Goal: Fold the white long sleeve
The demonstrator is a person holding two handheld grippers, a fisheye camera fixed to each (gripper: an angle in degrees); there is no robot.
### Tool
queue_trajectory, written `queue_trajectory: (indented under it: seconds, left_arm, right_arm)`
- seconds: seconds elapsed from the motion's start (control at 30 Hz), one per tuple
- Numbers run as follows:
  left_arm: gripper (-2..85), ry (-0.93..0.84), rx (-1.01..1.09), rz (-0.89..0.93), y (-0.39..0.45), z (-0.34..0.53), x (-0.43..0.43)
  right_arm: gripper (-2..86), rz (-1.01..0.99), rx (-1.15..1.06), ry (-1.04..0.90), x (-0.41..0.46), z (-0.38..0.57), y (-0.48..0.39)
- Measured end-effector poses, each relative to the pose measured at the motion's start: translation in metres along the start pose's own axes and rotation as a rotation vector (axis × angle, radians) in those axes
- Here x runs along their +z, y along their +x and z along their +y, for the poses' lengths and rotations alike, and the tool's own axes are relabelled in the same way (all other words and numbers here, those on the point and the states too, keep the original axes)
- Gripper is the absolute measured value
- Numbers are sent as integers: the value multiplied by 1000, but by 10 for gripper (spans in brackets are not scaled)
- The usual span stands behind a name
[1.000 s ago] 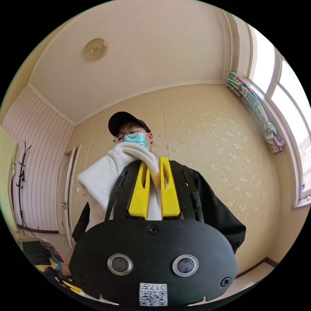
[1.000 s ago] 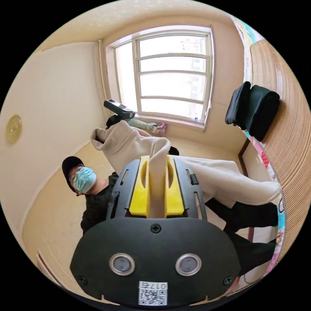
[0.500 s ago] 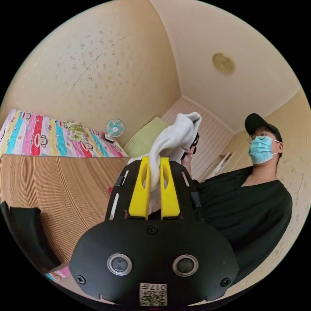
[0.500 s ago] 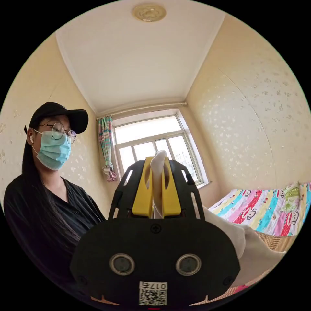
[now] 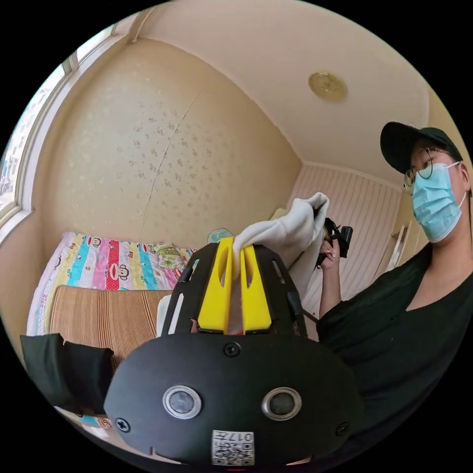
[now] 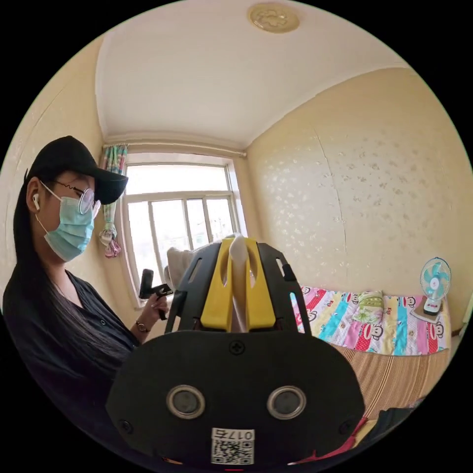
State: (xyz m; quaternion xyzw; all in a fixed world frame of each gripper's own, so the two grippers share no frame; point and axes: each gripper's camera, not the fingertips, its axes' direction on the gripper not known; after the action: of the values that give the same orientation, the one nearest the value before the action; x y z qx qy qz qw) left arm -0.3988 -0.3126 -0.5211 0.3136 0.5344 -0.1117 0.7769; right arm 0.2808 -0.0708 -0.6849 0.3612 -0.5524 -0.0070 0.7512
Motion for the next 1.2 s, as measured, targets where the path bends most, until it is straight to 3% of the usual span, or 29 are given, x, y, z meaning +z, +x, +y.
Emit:
queue_trajectory:
  seconds: [0.1,0.17,0.3,0.37,0.43,0.5,0.6,0.77,0.83,1.0,1.13,1.2]
  left_arm:
    - [1,-2,46,-68,8,-44,17]
    - [3,-79,64,-144,-9,-68,51]
    - [19,-384,-26,-310,-127,-92,203]
    - [41,-535,-102,-402,-199,-75,275]
    - [63,-740,-204,-576,-271,-33,328]
    - [71,-814,-323,-595,-303,11,336]
    - [87,-907,-468,-451,-329,101,332]
    - [102,-1195,-693,-474,-351,256,312]
    - [119,-1249,-810,-476,-358,307,296]
    - [120,-1378,-871,-518,-363,374,281]
    - [91,-1267,-896,-538,-363,370,256]
    - [64,-1239,-954,-451,-370,357,241]
  right_arm:
    - [31,-38,122,-5,13,4,23]
    - [32,54,189,-90,49,-1,55]
    - [41,326,254,-321,164,-10,155]
    - [59,552,337,-492,249,5,240]
    - [75,550,428,-674,297,26,285]
    - [88,535,473,-804,326,53,305]
    - [98,521,530,-946,346,121,314]
    - [111,509,778,-1323,351,283,338]
    - [117,519,832,-1380,350,315,343]
    - [127,575,824,-1389,366,353,369]
    - [123,600,760,-1407,385,372,389]
    - [110,574,703,-1447,392,363,393]
